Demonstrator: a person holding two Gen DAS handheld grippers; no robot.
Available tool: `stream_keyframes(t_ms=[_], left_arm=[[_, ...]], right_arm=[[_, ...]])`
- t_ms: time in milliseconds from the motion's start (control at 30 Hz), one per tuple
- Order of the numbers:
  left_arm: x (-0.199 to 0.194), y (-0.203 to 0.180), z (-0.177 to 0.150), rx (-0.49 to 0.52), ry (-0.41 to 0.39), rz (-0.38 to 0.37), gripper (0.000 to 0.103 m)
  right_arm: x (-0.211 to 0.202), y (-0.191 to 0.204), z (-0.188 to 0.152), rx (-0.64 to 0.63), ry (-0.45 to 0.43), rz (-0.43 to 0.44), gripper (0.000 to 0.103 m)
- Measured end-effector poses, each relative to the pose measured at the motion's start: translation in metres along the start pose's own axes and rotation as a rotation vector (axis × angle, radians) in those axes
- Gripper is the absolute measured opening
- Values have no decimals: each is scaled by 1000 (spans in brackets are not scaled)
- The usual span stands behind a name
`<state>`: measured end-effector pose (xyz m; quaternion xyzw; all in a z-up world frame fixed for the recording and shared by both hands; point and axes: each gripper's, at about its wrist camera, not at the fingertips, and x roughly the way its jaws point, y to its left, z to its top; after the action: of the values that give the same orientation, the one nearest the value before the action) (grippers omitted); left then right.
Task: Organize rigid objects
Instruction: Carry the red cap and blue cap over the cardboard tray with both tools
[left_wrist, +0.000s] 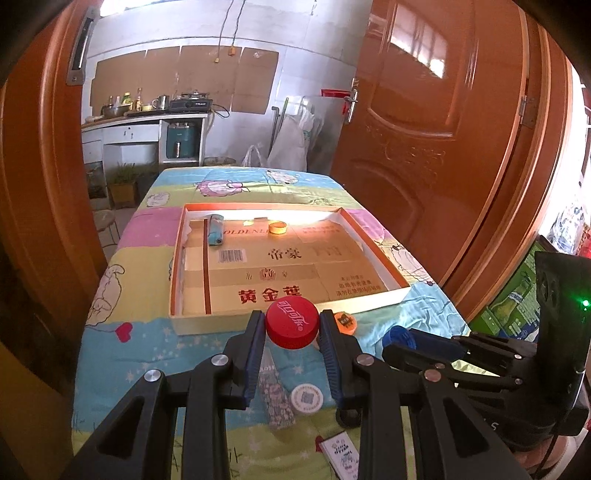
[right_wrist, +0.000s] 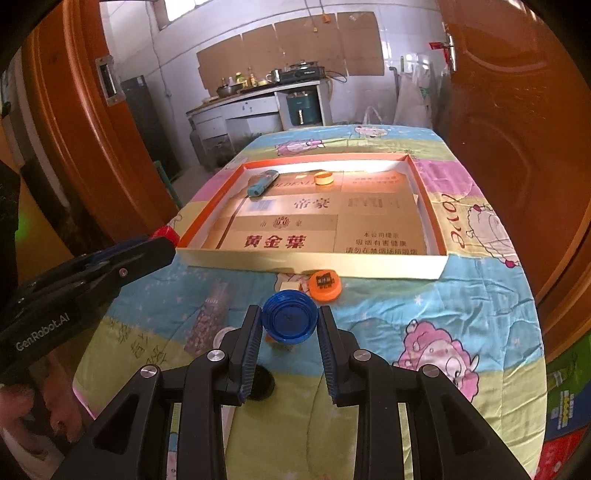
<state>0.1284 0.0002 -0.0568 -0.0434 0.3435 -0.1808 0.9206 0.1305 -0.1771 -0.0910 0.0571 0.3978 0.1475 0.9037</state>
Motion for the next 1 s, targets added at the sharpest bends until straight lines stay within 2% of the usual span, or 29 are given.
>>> stream_keyframes(t_ms=[500, 1000], left_arm=[[28, 0, 33, -1, 10, -17, 30], [61, 9, 70, -17, 34, 7, 30]], right_arm=[[9, -20, 29, 23, -8, 2, 31], [24, -43, 67, 22, -29, -6, 31]])
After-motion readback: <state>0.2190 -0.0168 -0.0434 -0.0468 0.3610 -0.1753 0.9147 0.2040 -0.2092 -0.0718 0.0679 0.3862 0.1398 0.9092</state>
